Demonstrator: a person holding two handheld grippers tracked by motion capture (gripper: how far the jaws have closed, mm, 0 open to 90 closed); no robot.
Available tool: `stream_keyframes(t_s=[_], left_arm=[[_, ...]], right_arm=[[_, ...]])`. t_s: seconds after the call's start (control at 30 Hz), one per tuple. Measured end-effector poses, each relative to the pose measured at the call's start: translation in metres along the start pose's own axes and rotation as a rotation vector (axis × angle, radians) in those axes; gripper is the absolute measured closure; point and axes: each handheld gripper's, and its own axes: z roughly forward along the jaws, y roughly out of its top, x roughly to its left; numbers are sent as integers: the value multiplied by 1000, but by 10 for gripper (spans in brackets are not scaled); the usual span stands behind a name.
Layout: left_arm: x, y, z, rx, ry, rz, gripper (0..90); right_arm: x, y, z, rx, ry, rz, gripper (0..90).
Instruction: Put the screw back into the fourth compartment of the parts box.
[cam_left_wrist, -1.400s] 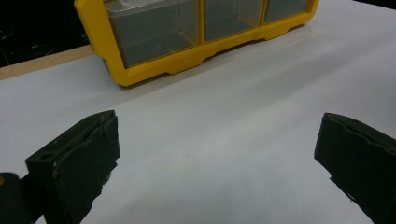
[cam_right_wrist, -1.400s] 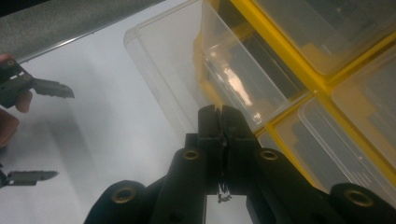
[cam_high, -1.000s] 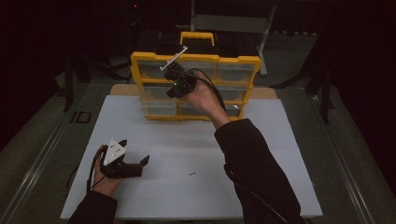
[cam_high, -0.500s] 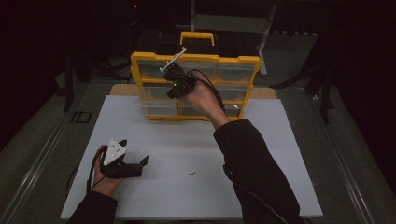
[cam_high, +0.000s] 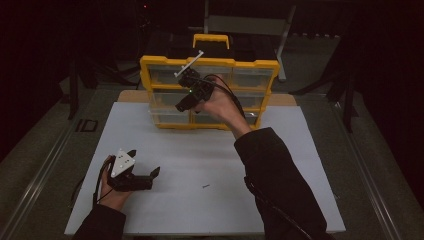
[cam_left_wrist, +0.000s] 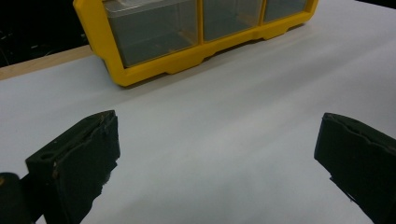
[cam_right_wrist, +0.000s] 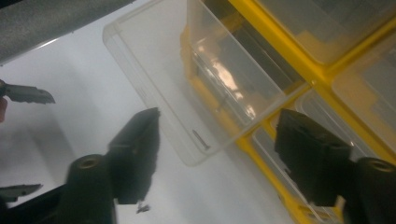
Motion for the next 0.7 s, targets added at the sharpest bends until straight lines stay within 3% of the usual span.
stream_keyframes(t_s=[0.3,0.7], left_arm=[[0,0,0,4,1,1,8],[0,0,0,3,2,0,8]], right_arm=[[-1,-14,-7,20,3,-53,175],[7,-27,-13,28,11,-112,149]])
